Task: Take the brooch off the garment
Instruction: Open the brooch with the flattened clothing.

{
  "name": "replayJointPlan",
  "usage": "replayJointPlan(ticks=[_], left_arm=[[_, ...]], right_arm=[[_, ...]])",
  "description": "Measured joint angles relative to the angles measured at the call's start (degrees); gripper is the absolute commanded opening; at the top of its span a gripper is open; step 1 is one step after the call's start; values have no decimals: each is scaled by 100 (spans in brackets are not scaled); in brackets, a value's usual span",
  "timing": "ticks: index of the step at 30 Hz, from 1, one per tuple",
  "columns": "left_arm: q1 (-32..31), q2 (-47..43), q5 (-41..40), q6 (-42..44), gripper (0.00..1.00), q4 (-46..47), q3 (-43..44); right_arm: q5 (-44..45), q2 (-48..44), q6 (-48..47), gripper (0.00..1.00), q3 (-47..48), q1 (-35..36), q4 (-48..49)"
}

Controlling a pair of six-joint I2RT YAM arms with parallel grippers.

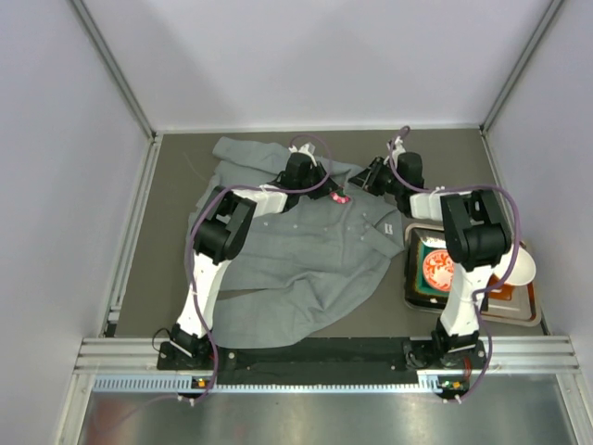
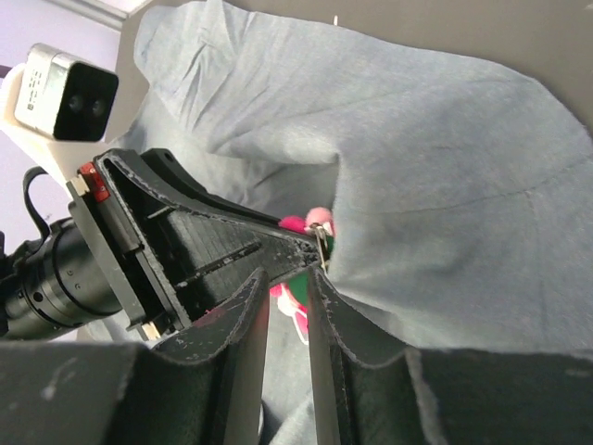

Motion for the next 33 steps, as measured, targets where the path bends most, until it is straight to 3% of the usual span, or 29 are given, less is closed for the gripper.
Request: replayJointPlan(ticks=[5, 6, 33], left_arm=[[-4, 0, 2, 20, 9, 55, -15], [-4, 0, 2, 26, 0, 70, -24], [-7, 0, 214, 505, 0, 1318, -590]], right_arm=[[0, 83, -162, 22, 273, 142, -214], [0, 120, -186, 21, 341, 162, -280], [59, 675, -503, 7, 863, 269, -955]])
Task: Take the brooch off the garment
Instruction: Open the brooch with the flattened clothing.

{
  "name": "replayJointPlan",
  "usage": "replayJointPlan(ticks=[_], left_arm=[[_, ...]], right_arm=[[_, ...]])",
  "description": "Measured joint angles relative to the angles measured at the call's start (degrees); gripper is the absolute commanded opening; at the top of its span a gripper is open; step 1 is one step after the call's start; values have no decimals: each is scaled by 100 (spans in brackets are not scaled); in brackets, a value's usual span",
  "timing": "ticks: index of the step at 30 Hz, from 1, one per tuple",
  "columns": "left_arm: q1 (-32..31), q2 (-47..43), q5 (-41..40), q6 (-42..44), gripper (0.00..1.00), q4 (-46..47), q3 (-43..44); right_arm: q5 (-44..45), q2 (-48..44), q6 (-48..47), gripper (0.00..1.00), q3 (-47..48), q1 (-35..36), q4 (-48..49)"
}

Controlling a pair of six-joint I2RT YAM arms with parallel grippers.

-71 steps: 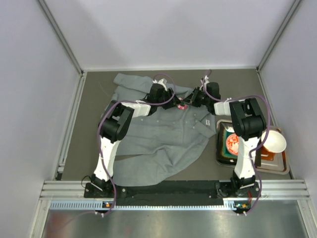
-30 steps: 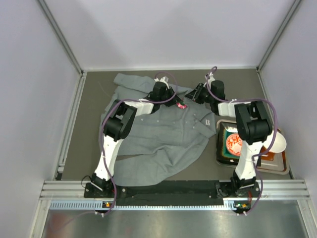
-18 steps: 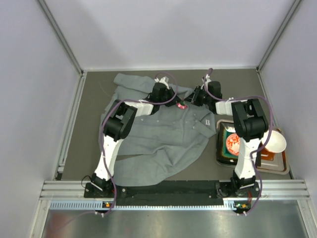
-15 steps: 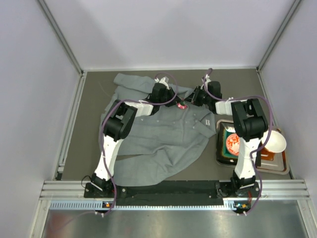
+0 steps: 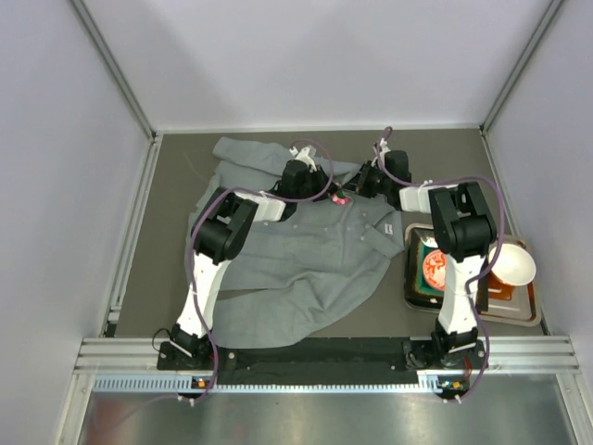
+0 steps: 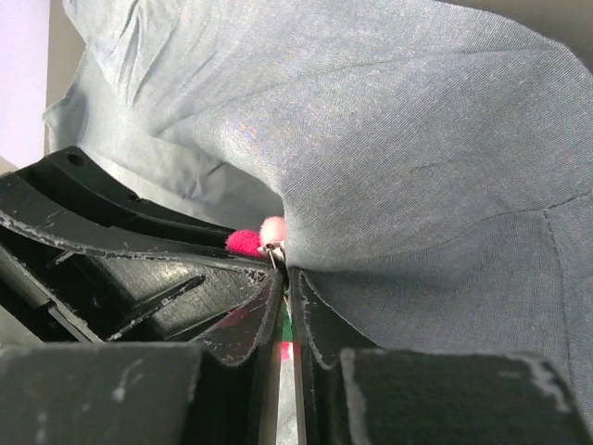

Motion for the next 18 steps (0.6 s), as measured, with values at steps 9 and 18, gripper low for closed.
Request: replayJointPlan(ticks=[9, 18], left_arm=[[-50, -4, -105, 345, 0, 573, -275], [-151, -57, -297, 855, 0, 931, -466]], right_arm=[[-39, 74, 0, 0, 181, 4, -127], [-70, 138, 7, 0, 310, 4, -236]])
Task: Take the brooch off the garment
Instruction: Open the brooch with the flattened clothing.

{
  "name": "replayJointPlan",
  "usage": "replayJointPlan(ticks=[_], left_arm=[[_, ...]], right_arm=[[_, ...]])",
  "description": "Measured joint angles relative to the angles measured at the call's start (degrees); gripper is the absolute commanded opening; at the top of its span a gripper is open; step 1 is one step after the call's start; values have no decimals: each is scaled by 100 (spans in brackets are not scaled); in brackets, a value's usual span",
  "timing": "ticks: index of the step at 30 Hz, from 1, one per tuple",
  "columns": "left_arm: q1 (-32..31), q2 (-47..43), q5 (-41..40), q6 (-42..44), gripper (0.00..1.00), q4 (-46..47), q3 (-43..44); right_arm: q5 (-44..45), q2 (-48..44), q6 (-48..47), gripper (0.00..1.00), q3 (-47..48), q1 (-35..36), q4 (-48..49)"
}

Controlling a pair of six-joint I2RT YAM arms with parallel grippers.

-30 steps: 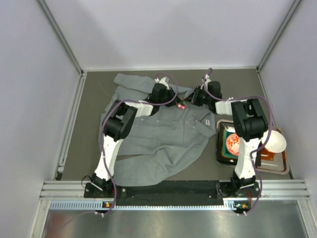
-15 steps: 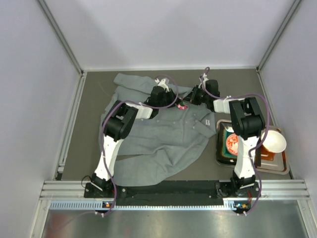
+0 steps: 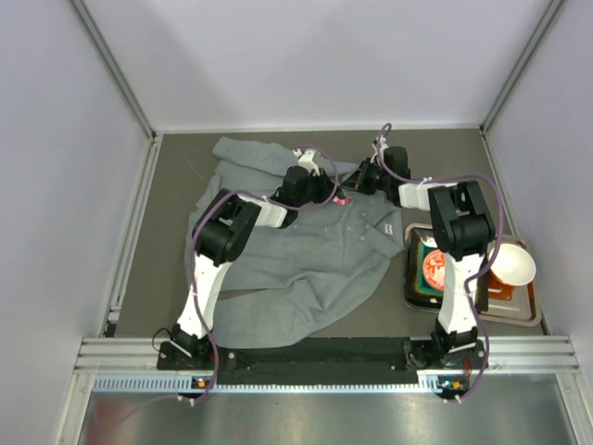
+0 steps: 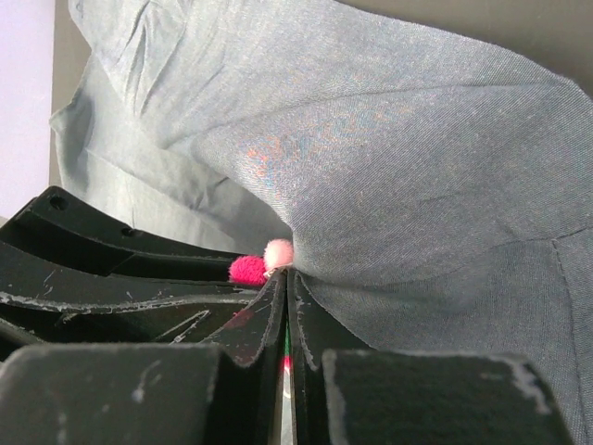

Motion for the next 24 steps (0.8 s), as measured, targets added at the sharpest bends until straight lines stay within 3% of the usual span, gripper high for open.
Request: replayJointPlan(ticks=[21, 24], left_arm=[[-79, -37, -164, 420, 0, -24, -7], [-85, -37, -173, 413, 0, -55, 11]], right_arm=[[660, -201, -542, 0, 105, 195, -588], [629, -302, -466, 7, -116, 166, -313]])
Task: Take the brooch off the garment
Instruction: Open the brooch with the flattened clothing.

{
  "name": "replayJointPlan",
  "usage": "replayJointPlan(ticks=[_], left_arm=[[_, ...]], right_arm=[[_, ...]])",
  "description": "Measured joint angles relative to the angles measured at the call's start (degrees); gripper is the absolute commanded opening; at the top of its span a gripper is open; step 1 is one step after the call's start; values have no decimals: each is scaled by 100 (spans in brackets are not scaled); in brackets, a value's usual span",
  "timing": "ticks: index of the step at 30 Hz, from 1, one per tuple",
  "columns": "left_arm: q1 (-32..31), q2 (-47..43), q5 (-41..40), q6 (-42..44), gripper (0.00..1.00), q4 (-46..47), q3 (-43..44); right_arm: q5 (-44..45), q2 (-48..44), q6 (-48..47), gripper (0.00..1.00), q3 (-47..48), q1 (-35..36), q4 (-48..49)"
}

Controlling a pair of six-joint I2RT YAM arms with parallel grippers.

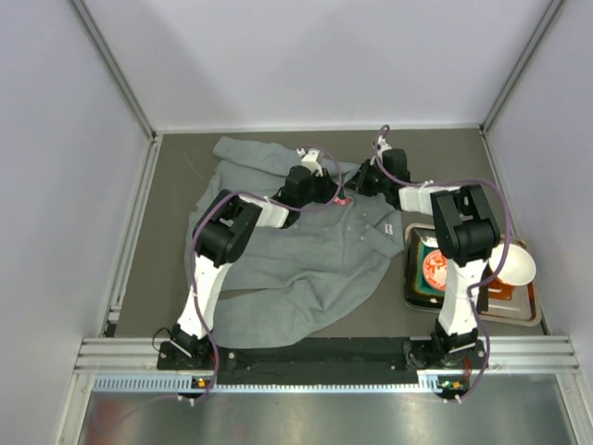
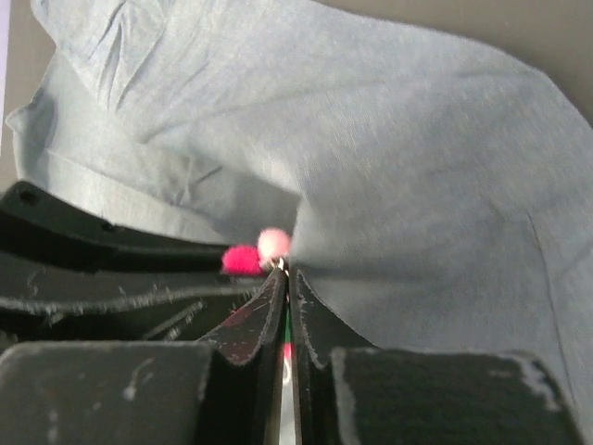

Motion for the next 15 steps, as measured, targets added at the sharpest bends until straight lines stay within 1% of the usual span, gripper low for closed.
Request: replayJointPlan(ticks=[3, 6, 15], left_arm=[[-17, -11, -9, -20, 0, -42, 20], [-24, -11, -26, -63, 0, -92, 39], [-22, -11, -22, -103, 0, -184, 81]], right_arm=[[-68, -254, 120, 11, -490, -114, 262], [-146, -435, 166, 11, -826, -177, 271], [-431, -446, 232, 13, -857, -201, 595]])
